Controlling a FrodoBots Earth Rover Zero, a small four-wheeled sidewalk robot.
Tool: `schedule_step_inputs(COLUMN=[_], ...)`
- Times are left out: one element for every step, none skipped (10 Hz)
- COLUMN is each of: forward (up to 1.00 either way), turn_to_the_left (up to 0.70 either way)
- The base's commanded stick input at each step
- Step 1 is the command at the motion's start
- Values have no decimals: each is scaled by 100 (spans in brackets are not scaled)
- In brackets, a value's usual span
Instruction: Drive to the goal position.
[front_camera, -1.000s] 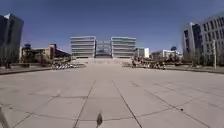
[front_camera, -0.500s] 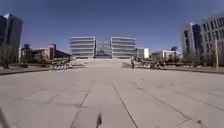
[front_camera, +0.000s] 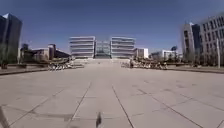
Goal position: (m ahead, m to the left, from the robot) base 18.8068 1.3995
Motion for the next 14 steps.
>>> schedule_step_inputs(forward=[70, 70, 70, 70, 70, 70, 70, 70, 70, 70, 70, 70, 70, 70], turn_to_the_left=[0, 0, 0, 0, -1, -1, 0, -1, -1, 0, -1, 0, 0, -1])
